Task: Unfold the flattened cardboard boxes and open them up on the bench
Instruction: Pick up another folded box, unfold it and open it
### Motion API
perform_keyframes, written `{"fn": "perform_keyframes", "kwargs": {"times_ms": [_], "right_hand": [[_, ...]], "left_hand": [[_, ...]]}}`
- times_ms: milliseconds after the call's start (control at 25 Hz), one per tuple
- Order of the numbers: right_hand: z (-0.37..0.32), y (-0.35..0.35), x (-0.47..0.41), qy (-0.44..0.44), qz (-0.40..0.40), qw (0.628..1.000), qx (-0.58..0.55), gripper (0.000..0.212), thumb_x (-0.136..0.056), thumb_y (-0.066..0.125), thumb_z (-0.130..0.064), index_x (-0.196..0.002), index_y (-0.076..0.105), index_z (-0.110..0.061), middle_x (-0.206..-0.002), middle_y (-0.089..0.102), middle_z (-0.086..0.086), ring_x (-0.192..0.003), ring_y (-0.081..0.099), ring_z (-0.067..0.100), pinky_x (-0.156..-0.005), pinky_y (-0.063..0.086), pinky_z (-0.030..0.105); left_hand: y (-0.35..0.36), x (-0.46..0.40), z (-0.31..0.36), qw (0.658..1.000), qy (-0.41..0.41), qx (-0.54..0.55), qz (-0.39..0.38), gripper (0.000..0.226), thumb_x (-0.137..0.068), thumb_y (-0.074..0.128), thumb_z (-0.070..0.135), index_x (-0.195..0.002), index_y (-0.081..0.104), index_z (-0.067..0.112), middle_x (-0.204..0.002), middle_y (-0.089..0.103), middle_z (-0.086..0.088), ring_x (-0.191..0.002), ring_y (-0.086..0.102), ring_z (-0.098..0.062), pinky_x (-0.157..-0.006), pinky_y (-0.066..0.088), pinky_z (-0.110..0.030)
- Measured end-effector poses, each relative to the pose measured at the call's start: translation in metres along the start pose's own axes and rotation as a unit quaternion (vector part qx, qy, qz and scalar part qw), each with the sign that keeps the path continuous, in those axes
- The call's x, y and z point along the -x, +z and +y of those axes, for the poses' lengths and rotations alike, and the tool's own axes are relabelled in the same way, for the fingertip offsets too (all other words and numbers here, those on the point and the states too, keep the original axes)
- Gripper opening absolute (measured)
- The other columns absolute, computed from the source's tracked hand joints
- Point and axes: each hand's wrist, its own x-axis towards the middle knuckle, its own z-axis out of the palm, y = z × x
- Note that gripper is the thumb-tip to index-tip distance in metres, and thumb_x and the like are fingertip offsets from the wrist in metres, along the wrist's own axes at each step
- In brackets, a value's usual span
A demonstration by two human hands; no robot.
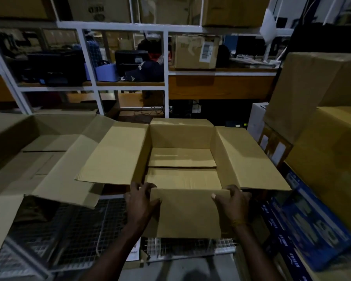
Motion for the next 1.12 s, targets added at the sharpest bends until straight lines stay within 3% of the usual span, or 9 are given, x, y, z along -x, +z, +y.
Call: {"fn": "perform_keyframes", "kwargs": {"times_ms": [120, 280, 520, 800, 960, 1120], "right_hand": [[-0.006, 0.003, 0.015, -0.01, 0.057, 0.997, -0.057, 0.037, -0.067, 0.089, -0.028, -0.091, 0.061, -0.03, -0.113, 0.039, 0.007, -0.103, 0.044, 0.025, -0.087, 0.039, 0.029], [-0.026, 0.008, 0.032, -0.027, 0.125, 0.989, -0.074, 0.04, -0.066, 0.089, -0.029, -0.099, 0.066, -0.027, -0.124, 0.039, 0.01, -0.11, 0.041, 0.025, -0.093, 0.037, 0.03], [-0.083, 0.003, 0.066, -0.05, 0.224, 0.969, -0.088, 0.042, -0.065, 0.088, -0.035, -0.1, 0.065, -0.035, -0.129, 0.033, 0.001, -0.118, 0.041, 0.027, -0.094, 0.05, 0.048], [-0.221, 0.032, 0.154, -0.088, 0.318, 0.939, -0.095, 0.044, -0.069, 0.086, -0.032, -0.108, 0.066, -0.027, -0.137, 0.034, 0.009, -0.125, 0.038, 0.029, -0.092, 0.038, 0.032], [-0.302, 0.093, 0.204, -0.1, 0.309, 0.939, -0.112, 0.044, -0.071, 0.084, -0.034, -0.11, 0.065, -0.029, -0.137, 0.032, 0.008, -0.125, 0.035, 0.023, -0.094, 0.035, 0.028], [-0.379, 0.163, 0.241, -0.148, 0.258, 0.946, -0.129, 0.042, -0.074, 0.084, -0.027, -0.111, 0.065, -0.023, -0.135, 0.033, 0.01, -0.119, 0.036, 0.018, -0.083, 0.034, 0.007]], "left_hand": [[-0.004, -0.001, 0.0, 0.997, 0.028, 0.045, 0.055, 0.043, -0.071, 0.079, 0.045, -0.109, 0.066, 0.032, -0.121, 0.044, -0.004, -0.106, 0.045, -0.031, -0.079, 0.031, -0.031], [-0.028, -0.008, 0.003, 0.991, 0.052, 0.082, 0.092, 0.042, -0.074, 0.084, 0.029, -0.113, 0.068, 0.026, -0.132, 0.042, -0.007, -0.115, 0.038, -0.033, -0.079, 0.04, -0.034], [-0.089, -0.032, -0.01, 0.972, 0.133, 0.141, 0.135, 0.044, -0.07, 0.087, 0.022, -0.11, 0.072, 0.029, -0.126, 0.047, -0.009, -0.11, 0.042, -0.031, -0.081, 0.036, -0.033], [-0.22, -0.07, -0.077, 0.936, 0.224, 0.204, 0.178, 0.048, -0.069, 0.087, 0.028, -0.111, 0.068, 0.039, -0.125, 0.046, -0.002, -0.108, 0.039, -0.019, -0.085, 0.039, -0.035], [-0.298, -0.091, -0.156, 0.926, 0.228, 0.221, 0.204, 0.049, -0.069, 0.087, 0.029, -0.111, 0.067, 0.041, -0.125, 0.044, 0.0, -0.107, 0.034, -0.011, -0.085, 0.036, -0.032], [-0.368, -0.104, -0.249, 0.93, 0.205, 0.191, 0.238, 0.048, -0.069, 0.087, 0.027, -0.111, 0.067, 0.039, -0.127, 0.045, -0.004, -0.11, 0.041, -0.021, -0.088, 0.042, -0.039]]}}
